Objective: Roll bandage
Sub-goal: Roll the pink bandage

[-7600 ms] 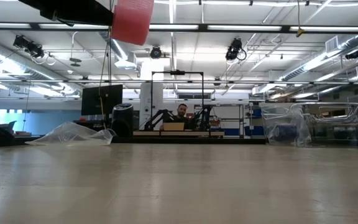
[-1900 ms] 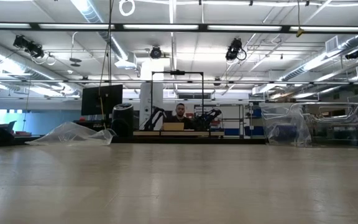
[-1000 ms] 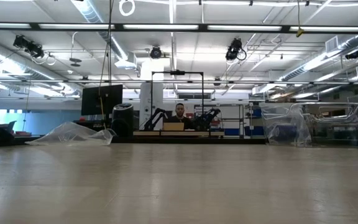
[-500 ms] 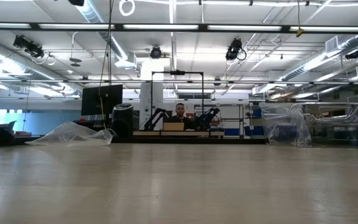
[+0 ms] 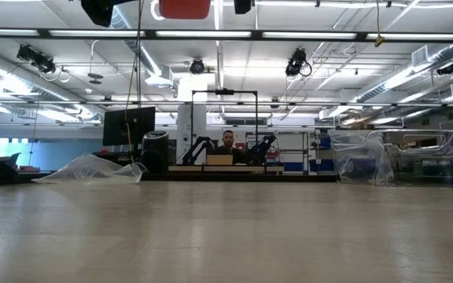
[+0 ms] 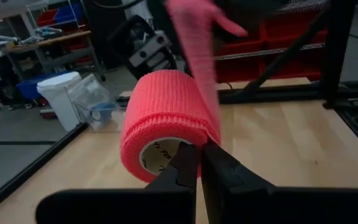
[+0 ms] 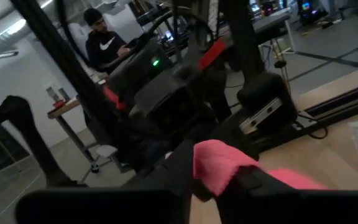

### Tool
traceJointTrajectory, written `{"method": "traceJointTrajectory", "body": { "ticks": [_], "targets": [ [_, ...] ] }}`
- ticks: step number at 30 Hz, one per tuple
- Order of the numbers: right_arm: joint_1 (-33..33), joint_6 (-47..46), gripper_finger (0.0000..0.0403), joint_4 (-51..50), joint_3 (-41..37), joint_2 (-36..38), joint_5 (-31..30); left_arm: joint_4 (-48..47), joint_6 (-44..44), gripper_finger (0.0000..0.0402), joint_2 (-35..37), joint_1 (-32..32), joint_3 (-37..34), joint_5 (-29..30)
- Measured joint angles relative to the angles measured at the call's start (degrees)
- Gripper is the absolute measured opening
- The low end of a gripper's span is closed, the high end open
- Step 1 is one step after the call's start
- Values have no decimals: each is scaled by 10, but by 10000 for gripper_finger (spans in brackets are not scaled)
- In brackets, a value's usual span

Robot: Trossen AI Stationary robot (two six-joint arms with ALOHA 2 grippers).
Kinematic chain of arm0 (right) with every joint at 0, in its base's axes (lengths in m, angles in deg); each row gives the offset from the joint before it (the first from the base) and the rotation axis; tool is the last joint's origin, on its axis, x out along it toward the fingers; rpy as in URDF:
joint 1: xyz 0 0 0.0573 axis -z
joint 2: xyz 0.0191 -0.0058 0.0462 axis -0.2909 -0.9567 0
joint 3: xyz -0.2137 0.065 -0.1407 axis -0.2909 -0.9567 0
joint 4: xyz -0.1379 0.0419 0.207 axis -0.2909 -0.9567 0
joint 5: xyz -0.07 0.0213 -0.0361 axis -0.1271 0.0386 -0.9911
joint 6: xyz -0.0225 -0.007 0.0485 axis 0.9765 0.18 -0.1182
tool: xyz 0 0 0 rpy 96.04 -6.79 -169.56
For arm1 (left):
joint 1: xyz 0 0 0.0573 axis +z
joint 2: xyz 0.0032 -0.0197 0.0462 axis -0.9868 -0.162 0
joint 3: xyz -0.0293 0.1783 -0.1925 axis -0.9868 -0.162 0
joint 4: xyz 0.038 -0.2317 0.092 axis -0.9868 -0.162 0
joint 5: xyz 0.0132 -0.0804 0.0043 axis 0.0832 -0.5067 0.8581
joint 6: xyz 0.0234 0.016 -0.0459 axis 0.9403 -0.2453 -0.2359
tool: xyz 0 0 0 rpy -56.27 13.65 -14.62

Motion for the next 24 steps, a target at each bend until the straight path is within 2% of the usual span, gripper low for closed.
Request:
{"method": "traceJointTrajectory", "body": {
  "ticks": [6, 9, 14, 20, 24],
  "targets": [
    [12, -21, 113, -8, 0, 0, -5, 6, 1, 10, -1, -4, 0, -13],
    [16, -27, 129, -20, 0, 0, -6, 19, 3, 10, -1, -5, 0, -38],
    [20, -62, 132, -54, 0, 0, 0, 8, 0, 10, -1, -7, 4, -66],
    [21, -133, 128, -110, 1, 1, 39, -84, 34, 10, -2, -10, 42, -98],
    [22, -141, 128, -135, 1, 1, 69, -128, 84, 10, -2, -16, 68, -110]
  ]
}}
